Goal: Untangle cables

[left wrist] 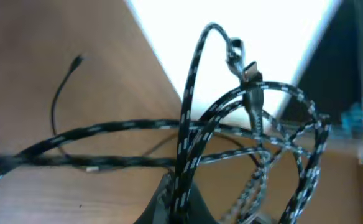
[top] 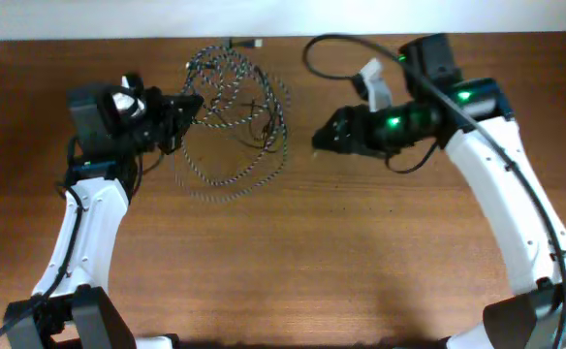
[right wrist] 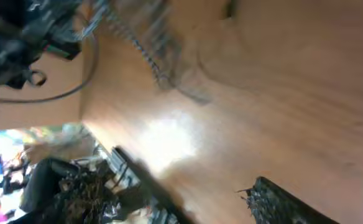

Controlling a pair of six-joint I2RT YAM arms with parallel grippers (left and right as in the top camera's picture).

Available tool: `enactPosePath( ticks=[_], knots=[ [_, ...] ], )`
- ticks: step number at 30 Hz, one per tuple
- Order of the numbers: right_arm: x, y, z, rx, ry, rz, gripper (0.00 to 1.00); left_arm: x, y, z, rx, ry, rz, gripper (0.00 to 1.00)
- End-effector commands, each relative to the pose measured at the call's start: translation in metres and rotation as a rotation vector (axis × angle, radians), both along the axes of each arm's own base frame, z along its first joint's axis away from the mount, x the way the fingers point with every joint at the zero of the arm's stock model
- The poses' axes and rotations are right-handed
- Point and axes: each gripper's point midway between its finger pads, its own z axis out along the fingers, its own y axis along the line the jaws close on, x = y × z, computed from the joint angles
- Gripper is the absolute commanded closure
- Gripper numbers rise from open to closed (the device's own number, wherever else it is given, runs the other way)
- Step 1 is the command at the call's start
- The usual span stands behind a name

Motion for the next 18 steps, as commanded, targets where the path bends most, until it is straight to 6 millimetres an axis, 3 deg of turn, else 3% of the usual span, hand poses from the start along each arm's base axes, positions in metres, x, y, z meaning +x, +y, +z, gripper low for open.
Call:
enactPosePath(
  ticks=[1,4,5,6,7,8,9,10,11,13,14,18],
  knots=[
    [0.005,0.023,-0.005,-0.057,0.077,-0.168,0.37,0.001,0.035,-0.033,-0.075,0.277,0.310,1.00],
    [0.002,0.046,-0.009,-0.068,0.196,-0.351,0.65,0.001,0.035,-0.033,-0.078,0.278,0.311,1.00],
    [0.000,0.051,-0.015,-0.092,0.234,-0.419,0.69,0.001,0.034,-0.033,-0.095,0.287,0.317,1.00],
    [0.003,0.052,-0.029,-0.156,0.252,-0.542,0.68,0.000,0.032,-0.032,-0.125,0.303,0.318,1.00],
    [0.006,0.053,-0.039,-0.184,0.273,-0.608,0.58,0.000,0.030,-0.031,-0.131,0.304,0.308,1.00],
    [0.013,0.057,-0.052,-0.204,0.279,-0.645,0.55,-0.002,0.027,-0.030,-0.141,0.305,0.288,1.00],
    [0.025,0.066,-0.067,-0.207,0.275,-0.645,0.55,-0.003,0.024,-0.029,-0.151,0.306,0.270,1.00],
    [0.040,0.075,-0.084,-0.199,0.259,-0.646,0.66,-0.004,0.021,-0.027,-0.160,0.307,0.251,1.00],
    [0.051,0.081,-0.090,-0.181,0.243,-0.647,0.68,-0.005,0.019,-0.027,-0.165,0.307,0.242,1.00],
    [0.081,0.089,-0.089,-0.127,0.145,-0.688,0.63,-0.006,0.016,-0.025,-0.175,0.307,0.222,1.00],
    [0.093,0.081,-0.086,-0.139,0.083,-0.743,0.62,-0.007,0.013,-0.024,-0.183,0.308,0.206,1.00],
    [0.107,0.085,-0.074,-0.083,0.026,-0.762,0.62,-0.009,0.010,-0.023,-0.194,0.309,0.185,1.00]
  ],
)
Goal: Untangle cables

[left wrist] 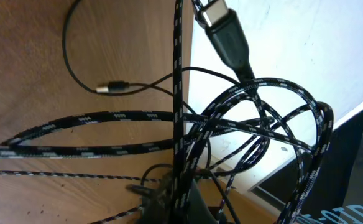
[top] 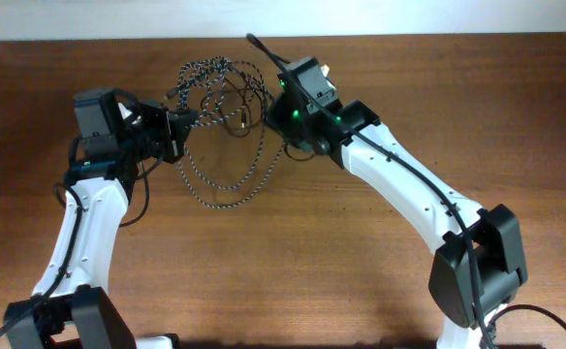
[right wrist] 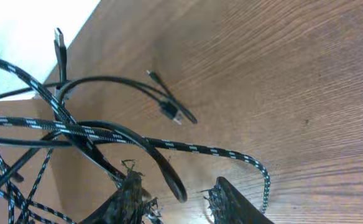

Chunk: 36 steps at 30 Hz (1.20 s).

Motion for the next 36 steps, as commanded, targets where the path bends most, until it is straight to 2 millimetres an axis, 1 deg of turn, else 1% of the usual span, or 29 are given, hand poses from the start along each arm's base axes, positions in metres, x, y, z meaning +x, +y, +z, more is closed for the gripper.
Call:
enactPosePath(
  ticks=[1,3,4,5,6,7,8,9,10,11,13,14,15,16,17,19,20,22,24,26,28,29,30,31,32,33,34,35,36],
  knots=[
    [0.009,-0.005,0.010,-0.011,-0.047,-0.041,0.62,-0.003,-0.006,0.011,-0.042,-0.020,-0.039,1.00],
    [0.012,-0.006,0.006,-0.018,-0.051,-0.050,0.63,-0.006,-0.011,0.014,-0.062,-0.023,-0.065,1.00],
    [0.013,-0.004,-0.004,-0.027,-0.035,-0.048,0.69,-0.007,-0.014,0.015,-0.074,-0.025,-0.082,1.00],
    [0.013,-0.004,-0.008,-0.031,-0.029,-0.048,0.76,-0.008,-0.015,0.016,-0.079,-0.026,-0.088,1.00],
    [0.013,-0.004,-0.010,-0.031,-0.024,-0.045,0.93,-0.009,-0.016,0.016,-0.085,-0.027,-0.096,1.00],
    [0.013,-0.004,-0.006,-0.044,-0.044,-0.023,0.96,-0.009,-0.017,0.017,-0.086,-0.027,-0.099,1.00],
    [0.014,-0.007,0.001,-0.070,-0.079,0.010,0.96,-0.009,-0.016,0.017,-0.085,-0.028,-0.098,1.00],
    [0.013,-0.020,0.018,-0.092,-0.109,0.026,0.96,-0.007,-0.014,0.015,-0.058,-0.038,-0.092,1.00],
    [0.011,-0.047,0.045,-0.087,-0.123,-0.017,0.96,-0.004,-0.005,0.009,0.042,-0.071,-0.081,1.00],
    [0.006,-0.092,0.082,-0.079,-0.145,-0.094,0.96,-0.004,0.005,-0.003,0.137,-0.060,-0.062,1.00],
    [-0.009,-0.181,0.135,-0.112,-0.201,-0.284,0.96,-0.010,0.023,-0.025,0.232,0.033,0.009,1.00],
    [-0.027,-0.245,0.177,-0.139,-0.283,-0.395,0.96,-0.016,0.036,-0.038,0.284,0.101,0.064,1.00],
    [-0.040,-0.274,0.198,-0.153,-0.333,-0.444,0.96,-0.019,0.044,-0.044,0.317,0.133,0.095,1.00],
    [-0.058,-0.302,0.222,-0.170,-0.395,-0.499,0.96,-0.019,0.049,-0.047,0.340,0.146,0.118,1.00],
    [-0.072,-0.318,0.236,-0.187,-0.434,-0.528,0.96,-0.019,0.053,-0.048,0.359,0.151,0.136,1.00],
    [-0.089,-0.346,0.251,-0.266,-0.482,-0.582,0.96,-0.019,0.059,-0.049,0.381,0.157,0.158,0.99],
    [-0.099,-0.372,0.255,-0.324,-0.483,-0.671,0.96,-0.019,0.065,-0.051,0.424,0.159,0.172,0.99],
    [-0.114,-0.413,0.257,-0.398,-0.467,-0.817,0.96,-0.019,0.075,-0.053,0.507,0.150,0.169,1.00],
    [-0.142,-0.469,0.257,-0.529,-0.421,-1.036,0.96,-0.023,0.098,-0.057,0.622,0.188,0.244,0.99],
    [-0.160,-0.498,0.256,-0.576,-0.391,-1.131,0.96,-0.035,0.126,-0.061,0.743,0.260,0.343,0.99],
    [-0.178,-0.523,0.256,-0.611,-0.364,-1.209,0.96,-0.045,0.145,-0.063,0.834,0.315,0.413,0.99],
    [-0.185,-0.534,0.254,-0.621,-0.346,-1.245,0.96,-0.049,0.151,-0.062,0.862,0.330,0.434,0.99],
    [-0.187,-0.538,0.244,-0.602,-0.308,-1.235,0.96,-0.049,0.152,-0.062,0.868,0.332,0.439,0.98],
    [-0.180,-0.529,0.235,-0.557,-0.285,-1.180,0.93,-0.046,0.143,-0.064,0.829,0.319,0.403,0.98],
    [-0.168,-0.514,0.226,-0.480,-0.277,-1.093,0.87,-0.037,0.114,-0.066,0.707,0.266,0.279,1.00],
    [-0.155,-0.495,0.220,-0.384,-0.278,-0.990,0.78,-0.025,0.087,-0.059,0.650,0.160,0.126,1.00],
    [-0.133,-0.460,0.216,-0.276,-0.306,-0.756,0.73,-0.011,0.059,-0.042,0.633,-0.021,-0.058,1.00],
    [-0.117,-0.424,0.217,-0.187,-0.354,-0.514,0.68,0.000,0.031,-0.017,0.628,-0.246,-0.228,1.00],
    [-0.110,-0.390,0.218,-0.100,-0.396,-0.300,0.62,0.007,0.013,0.006,0.599,-0.408,-0.306,1.00]
  ],
)
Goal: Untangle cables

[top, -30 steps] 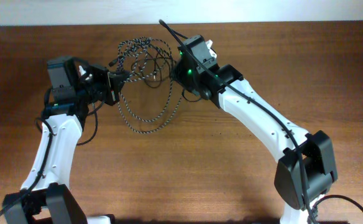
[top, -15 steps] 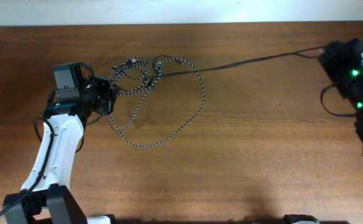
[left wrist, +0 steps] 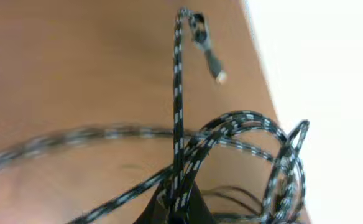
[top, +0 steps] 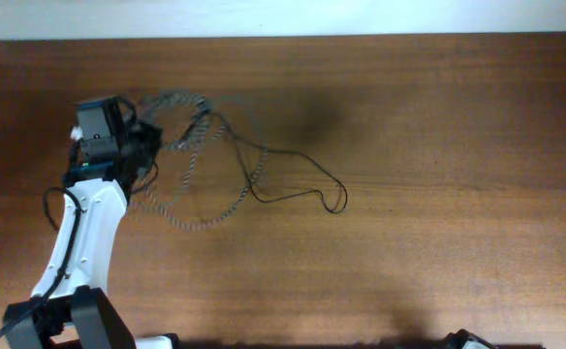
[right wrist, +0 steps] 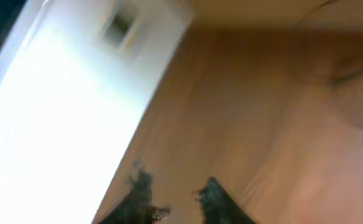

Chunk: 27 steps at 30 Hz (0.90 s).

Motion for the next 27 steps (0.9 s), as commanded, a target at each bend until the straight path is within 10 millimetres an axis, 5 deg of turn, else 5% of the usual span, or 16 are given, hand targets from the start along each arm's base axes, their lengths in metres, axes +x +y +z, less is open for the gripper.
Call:
enactPosePath(
  ticks=[1,4,7,10,15,17,19,20,22,27],
  knots=[
    [0.036,0.112,0.004,0.143,-0.116,0.745,0.57,0.016,-0.076,0.066,-0.058,-0.344,-0.540,1.00],
    [0.043,0.184,-0.037,0.141,-0.007,1.140,0.48,0.021,-0.089,0.099,-0.062,-0.503,-0.640,1.00],
    [0.036,0.305,-0.068,0.094,0.008,1.667,0.28,0.020,-0.092,0.101,-0.070,-0.512,-0.652,1.00],
    [0.044,0.357,-0.098,0.054,0.062,1.806,0.21,0.014,-0.103,0.112,-0.018,-0.599,-0.774,1.00],
    [0.103,0.364,-0.108,0.094,-0.013,1.694,0.12,-0.020,-0.134,0.134,0.003,-0.798,-1.095,1.00],
    [0.104,0.381,-0.130,-0.178,-0.099,1.922,0.01,-0.020,-0.134,0.134,-0.064,-0.757,-1.064,0.99],
    [0.102,0.395,-0.148,-0.276,-0.174,2.064,0.06,-0.017,-0.131,0.133,-0.261,-0.628,-0.947,1.00],
    [0.100,0.398,-0.149,-0.288,-0.199,2.094,0.12,-0.016,-0.130,0.133,-0.297,-0.603,-0.920,1.00],
    [0.098,0.400,-0.147,-0.285,-0.223,2.110,0.00,-0.011,-0.126,0.130,-0.383,-0.531,-0.828,1.00],
    [0.064,0.414,-0.126,-0.204,-0.437,2.254,0.01,-0.006,-0.123,0.129,-0.483,-0.457,-0.728,1.00]
  ],
)
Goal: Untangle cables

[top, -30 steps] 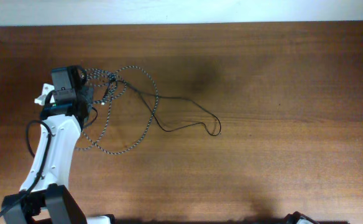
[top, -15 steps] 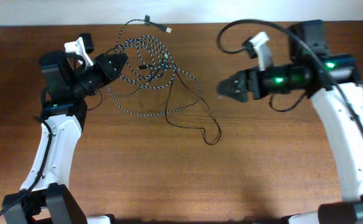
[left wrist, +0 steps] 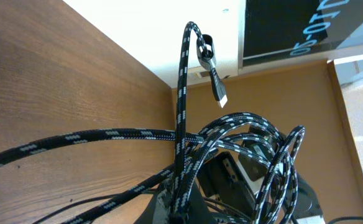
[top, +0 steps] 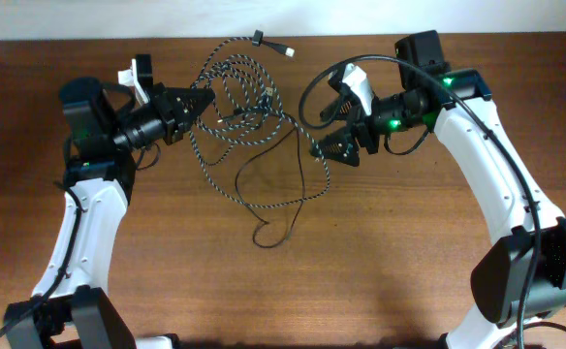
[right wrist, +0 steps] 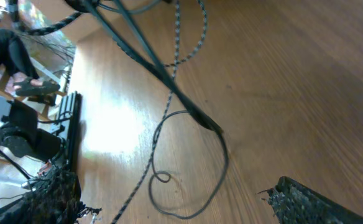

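Observation:
A tangle of black-and-white braided cable (top: 233,82) sits near the table's back edge. In the left wrist view my left gripper (left wrist: 179,208) is shut on two strands of braided cable (left wrist: 180,143), and a USB connector (left wrist: 210,62) hangs above them. In the overhead view the left gripper (top: 202,100) is at the tangle's left side. A thin black cable (right wrist: 226,163) trails out of the tangle and ends in a small loop (top: 258,235) on the wood. To the right of the tangle my right gripper (top: 318,147) is open and holds nothing; its fingers (right wrist: 306,202) stand wide apart.
The brown wooden table (top: 438,271) ends at a white wall strip along the back. One connector (top: 259,39) of the braided cable lies at that back edge. The right arm's own black cable (top: 312,82) arcs beside the tangle.
My right arm was out of the overhead view and is now right of the tangle, open. The left gripper and braided bundle stand further right. The thin cable's loop now lies lower, toward mid-table.
My left gripper stayed shut on braided cable throughout. The right gripper was first to the right of the tangle, then inside it with the thin black cable between its fingers. Then it was gone from view with the thin cable stretched rightward. Now it is back, open.

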Controlling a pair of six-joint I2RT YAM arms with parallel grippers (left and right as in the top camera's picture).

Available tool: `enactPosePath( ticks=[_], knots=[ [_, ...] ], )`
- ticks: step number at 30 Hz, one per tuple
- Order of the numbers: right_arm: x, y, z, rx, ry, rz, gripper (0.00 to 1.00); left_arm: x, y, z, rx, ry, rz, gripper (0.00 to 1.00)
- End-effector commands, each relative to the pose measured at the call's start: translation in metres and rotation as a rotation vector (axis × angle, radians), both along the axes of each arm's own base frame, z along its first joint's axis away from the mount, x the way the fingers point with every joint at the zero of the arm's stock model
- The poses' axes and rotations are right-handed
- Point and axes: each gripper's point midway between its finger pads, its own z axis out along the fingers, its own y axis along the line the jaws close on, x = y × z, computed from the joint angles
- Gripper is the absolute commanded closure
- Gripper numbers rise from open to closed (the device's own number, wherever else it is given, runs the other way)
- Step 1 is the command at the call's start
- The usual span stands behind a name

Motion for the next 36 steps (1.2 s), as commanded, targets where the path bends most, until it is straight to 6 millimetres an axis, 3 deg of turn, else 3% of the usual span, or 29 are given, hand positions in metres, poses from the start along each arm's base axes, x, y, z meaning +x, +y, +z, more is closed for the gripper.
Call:
enactPosePath(
  ticks=[1,5,9,11,12,16,18,19,21,22,24,25,27,29,31,32,33,34,35,36],
  knots=[
    [-0.014,0.018,0.021,0.117,-0.044,0.098,0.01,0.000,0.002,0.008,-0.045,0.044,0.016,1.00],
    [-0.011,0.054,0.018,0.085,-0.198,0.164,0.20,-0.010,-0.006,0.010,-0.066,0.050,-0.053,1.00],
    [-0.007,0.062,0.018,0.070,-0.250,0.166,0.23,-0.015,-0.010,0.012,-0.076,0.049,-0.090,1.00],
    [-0.006,0.061,0.016,0.058,-0.252,0.159,0.76,-0.015,-0.010,0.012,-0.077,0.048,-0.093,1.00],
    [-0.004,0.060,0.016,0.057,-0.247,0.152,0.96,-0.016,-0.010,0.012,-0.078,0.048,-0.096,1.00],
    [0.017,0.033,0.016,0.052,-0.154,0.027,0.96,-0.016,-0.010,0.012,-0.064,0.025,-0.100,0.98],
    [0.071,-0.030,0.006,-0.028,0.020,-0.332,0.96,-0.017,-0.011,0.013,-0.058,0.013,-0.109,0.98],
    [0.092,-0.075,0.001,-0.043,0.084,-0.494,0.96,-0.017,-0.011,0.013,-0.049,-0.003,-0.114,0.99],
    [0.111,-0.148,0.000,-0.013,0.181,-0.709,0.96,-0.017,-0.011,0.012,-0.038,-0.016,-0.112,0.97],
    [0.120,-0.203,-0.006,-0.017,0.250,-0.899,0.96,-0.016,-0.010,0.012,-0.038,-0.016,-0.110,0.96],
    [0.116,-0.290,-0.010,0.002,0.302,-1.110,0.96,-0.015,-0.009,0.012,-0.033,-0.015,-0.097,0.93],
    [0.109,-0.323,-0.012,0.010,0.315,-1.180,0.96,-0.010,-0.006,0.010,-0.013,-0.030,-0.070,0.91],
    [0.095,-0.360,-0.016,0.018,0.350,-1.261,0.96,-0.006,-0.003,0.006,0.016,-0.040,-0.039,0.89],
    [0.087,-0.389,-0.023,-0.030,0.354,-1.349,0.96,-0.003,0.004,-0.014,0.025,0.075,0.031,0.83],
    [0.077,-0.420,-0.040,-0.187,0.359,-1.493,0.96,-0.006,0.003,-0.021,0.054,0.074,0.019,0.82],
    [0.062,-0.441,-0.053,-0.319,0.389,-1.603,0.96,-0.008,0.002,-0.022,0.060,0.067,0.007,0.83],
    [0.052,-0.450,-0.059,-0.381,0.418,-1.658,0.95,-0.008,0.002,-0.022,0.061,0.065,0.006,0.84],
    [0.049,-0.446,-0.062,-0.378,0.443,-1.644,0.29,-0.008,0.002,-0.022,0.061,0.066,0.007,0.84],
    [0.054,-0.431,-0.059,-0.307,0.463,-1.585,0.10,-0.008,0.002,-0.022,0.061,0.066,0.007,0.83],
    [0.066,-0.393,-0.044,-0.129,0.454,-1.393,0.02,-0.008,0.002,-0.022,0.059,0.069,0.007,0.83]
  ],
)
